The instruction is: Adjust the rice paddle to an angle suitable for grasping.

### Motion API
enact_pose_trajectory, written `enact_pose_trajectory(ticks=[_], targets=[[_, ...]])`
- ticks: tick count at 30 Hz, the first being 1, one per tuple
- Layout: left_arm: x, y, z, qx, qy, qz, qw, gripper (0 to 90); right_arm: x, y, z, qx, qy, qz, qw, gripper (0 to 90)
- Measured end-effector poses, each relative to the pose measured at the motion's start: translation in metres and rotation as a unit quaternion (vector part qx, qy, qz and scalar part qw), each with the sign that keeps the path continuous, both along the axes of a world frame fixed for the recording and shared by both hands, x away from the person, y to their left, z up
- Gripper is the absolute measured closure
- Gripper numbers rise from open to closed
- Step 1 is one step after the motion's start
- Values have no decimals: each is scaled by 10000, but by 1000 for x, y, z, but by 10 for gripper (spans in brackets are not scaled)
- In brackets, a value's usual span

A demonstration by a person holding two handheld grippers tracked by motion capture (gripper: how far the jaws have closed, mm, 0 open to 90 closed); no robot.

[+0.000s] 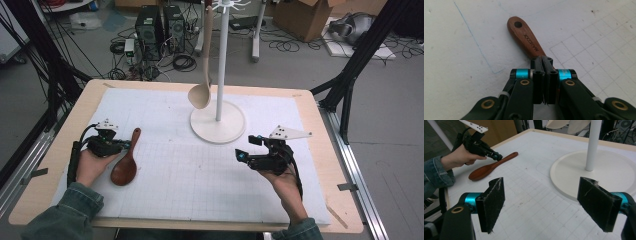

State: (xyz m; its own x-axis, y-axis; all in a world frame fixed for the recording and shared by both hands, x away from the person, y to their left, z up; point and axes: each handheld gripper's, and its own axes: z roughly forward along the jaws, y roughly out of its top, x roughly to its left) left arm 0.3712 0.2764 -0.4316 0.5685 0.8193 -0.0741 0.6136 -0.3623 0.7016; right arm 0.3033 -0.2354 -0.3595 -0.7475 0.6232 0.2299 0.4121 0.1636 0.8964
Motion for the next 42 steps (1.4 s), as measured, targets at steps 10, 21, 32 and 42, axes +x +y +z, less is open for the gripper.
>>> enact_pose_trajectory(ticks=[10, 21, 32, 42], targets=[[1, -8, -3, -71, 87, -242, 9996, 875, 1, 4, -1, -46, 21, 79, 10000, 216], [-2, -21, -3, -113, 127, -616, 9980, 872, 1, 8, -2, -100, 69, 140, 9998, 216], [-7, -38, -1, -58, 165, -1121, 9935, 872, 1, 14, -4, -127, 98, 244, 9996, 216], [-11, -42, 0, -104, 221, -1423, 9895, 873, 1, 16, -7, -164, 139, 289, 9994, 216]])
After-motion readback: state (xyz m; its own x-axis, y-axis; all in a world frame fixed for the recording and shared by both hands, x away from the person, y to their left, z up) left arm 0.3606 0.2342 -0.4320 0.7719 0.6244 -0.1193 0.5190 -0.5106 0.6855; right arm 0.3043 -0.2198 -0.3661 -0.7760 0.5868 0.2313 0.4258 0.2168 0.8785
